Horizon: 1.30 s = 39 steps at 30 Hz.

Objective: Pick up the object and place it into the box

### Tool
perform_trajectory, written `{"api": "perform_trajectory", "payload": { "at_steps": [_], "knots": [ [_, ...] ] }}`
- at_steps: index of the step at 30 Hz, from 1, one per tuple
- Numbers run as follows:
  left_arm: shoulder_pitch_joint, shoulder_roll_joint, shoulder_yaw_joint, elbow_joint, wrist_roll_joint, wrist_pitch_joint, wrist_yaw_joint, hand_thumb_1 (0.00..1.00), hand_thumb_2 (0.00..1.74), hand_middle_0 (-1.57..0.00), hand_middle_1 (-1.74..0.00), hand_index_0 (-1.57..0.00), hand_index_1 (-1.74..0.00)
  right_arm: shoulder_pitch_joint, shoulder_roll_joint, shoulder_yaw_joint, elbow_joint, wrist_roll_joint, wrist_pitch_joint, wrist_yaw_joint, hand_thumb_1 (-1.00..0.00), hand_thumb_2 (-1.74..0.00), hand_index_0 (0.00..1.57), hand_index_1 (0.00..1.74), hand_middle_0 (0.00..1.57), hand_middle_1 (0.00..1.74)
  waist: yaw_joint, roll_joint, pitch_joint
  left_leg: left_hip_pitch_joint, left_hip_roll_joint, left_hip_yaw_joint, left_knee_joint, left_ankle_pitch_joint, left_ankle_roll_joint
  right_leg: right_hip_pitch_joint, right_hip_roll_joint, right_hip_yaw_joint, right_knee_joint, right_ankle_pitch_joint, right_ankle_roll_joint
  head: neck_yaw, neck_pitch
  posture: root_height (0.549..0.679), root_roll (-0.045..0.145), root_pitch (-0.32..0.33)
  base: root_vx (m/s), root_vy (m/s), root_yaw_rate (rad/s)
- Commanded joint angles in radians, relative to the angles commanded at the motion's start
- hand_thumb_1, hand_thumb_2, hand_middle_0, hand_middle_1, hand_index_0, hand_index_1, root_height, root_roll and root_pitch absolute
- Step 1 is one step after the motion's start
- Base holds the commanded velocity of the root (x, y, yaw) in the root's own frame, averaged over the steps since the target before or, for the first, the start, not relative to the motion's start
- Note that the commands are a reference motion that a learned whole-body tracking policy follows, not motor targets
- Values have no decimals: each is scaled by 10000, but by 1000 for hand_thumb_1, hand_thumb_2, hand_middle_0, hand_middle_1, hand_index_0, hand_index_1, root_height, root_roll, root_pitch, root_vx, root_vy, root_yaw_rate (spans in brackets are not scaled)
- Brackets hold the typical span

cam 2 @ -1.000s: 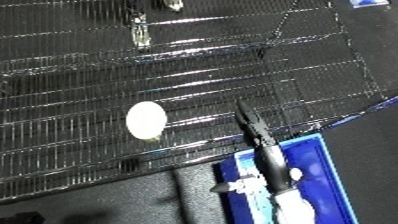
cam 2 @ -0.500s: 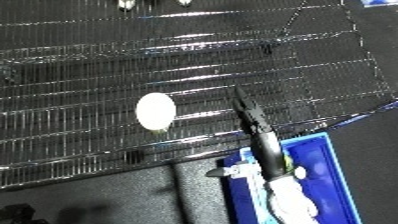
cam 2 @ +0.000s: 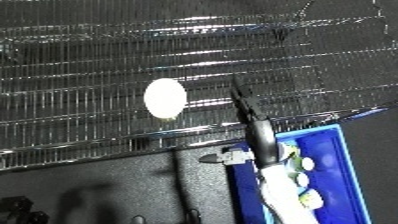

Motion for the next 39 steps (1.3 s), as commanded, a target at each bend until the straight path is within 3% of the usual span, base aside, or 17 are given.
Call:
{"api": "perform_trajectory", "payload": {
  "at_steps": [14,27,39],
  "knots": [
    [-242,-37,-209,-113,79,88,59,1000,1740,-1570,-1740,-1570,-1740,-962,-95,191,517,228,47,-160,0,0,0,0,0,0,122,209,0,-695,-124,132,336,-217,57,-748,-139,8,306,-6,4,415,938,652,51,95,25,24,20],
    [-431,-141,-339,-316,59,199,228,1000,1740,-1570,-1740,-1570,-1740,-1641,18,451,724,204,169,-141,0,0,0,0,0,0,259,370,0,-1201,-220,214,615,-392,137,-1373,-180,15,735,-108,-16,501,1126,646,49,127,31,20,23],
    [-471,-226,-450,-381,41,165,316,1000,1740,-1570,-1740,-1570,-1740,-1838,-51,513,878,165,257,-170,0,0,0,0,0,0,325,386,0,-1426,-224,194,717,-423,159,-1628,-194,-56,924,-156,-24,510,1344,644,47,141,4,5,17]
  ]
}}
